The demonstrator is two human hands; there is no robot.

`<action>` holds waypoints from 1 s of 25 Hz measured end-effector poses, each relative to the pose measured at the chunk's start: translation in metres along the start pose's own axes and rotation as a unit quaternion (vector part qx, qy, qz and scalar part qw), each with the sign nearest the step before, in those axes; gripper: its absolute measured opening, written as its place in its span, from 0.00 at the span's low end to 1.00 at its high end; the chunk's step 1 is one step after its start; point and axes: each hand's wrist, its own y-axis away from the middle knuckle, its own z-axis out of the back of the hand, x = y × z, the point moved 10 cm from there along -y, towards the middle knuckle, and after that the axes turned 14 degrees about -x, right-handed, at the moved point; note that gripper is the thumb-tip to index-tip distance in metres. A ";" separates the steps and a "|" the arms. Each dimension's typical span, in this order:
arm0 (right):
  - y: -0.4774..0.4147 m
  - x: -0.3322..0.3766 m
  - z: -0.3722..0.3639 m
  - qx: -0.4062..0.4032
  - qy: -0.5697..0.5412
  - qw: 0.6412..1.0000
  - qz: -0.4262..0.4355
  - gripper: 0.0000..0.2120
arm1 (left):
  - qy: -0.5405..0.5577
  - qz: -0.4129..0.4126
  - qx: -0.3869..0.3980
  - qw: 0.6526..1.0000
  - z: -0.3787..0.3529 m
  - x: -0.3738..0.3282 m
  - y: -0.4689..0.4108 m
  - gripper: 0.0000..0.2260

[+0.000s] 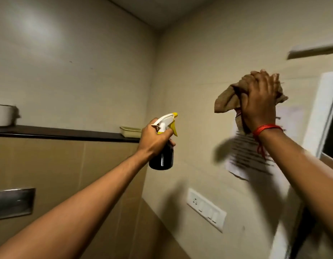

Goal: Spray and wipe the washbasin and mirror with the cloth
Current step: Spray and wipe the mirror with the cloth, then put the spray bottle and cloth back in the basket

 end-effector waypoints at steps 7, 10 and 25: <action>0.065 0.112 -0.126 -0.034 -0.159 0.977 -0.137 0.22 | -0.071 0.036 0.024 0.997 0.076 0.088 -0.113 0.16; 0.113 0.143 -0.184 -0.051 -0.223 0.952 -0.203 0.21 | -0.086 0.013 0.020 0.996 0.096 0.113 -0.158 0.16; 0.261 0.178 -0.524 0.072 -0.284 0.946 -0.141 0.21 | -0.318 -0.102 -0.042 0.942 0.010 0.336 -0.465 0.19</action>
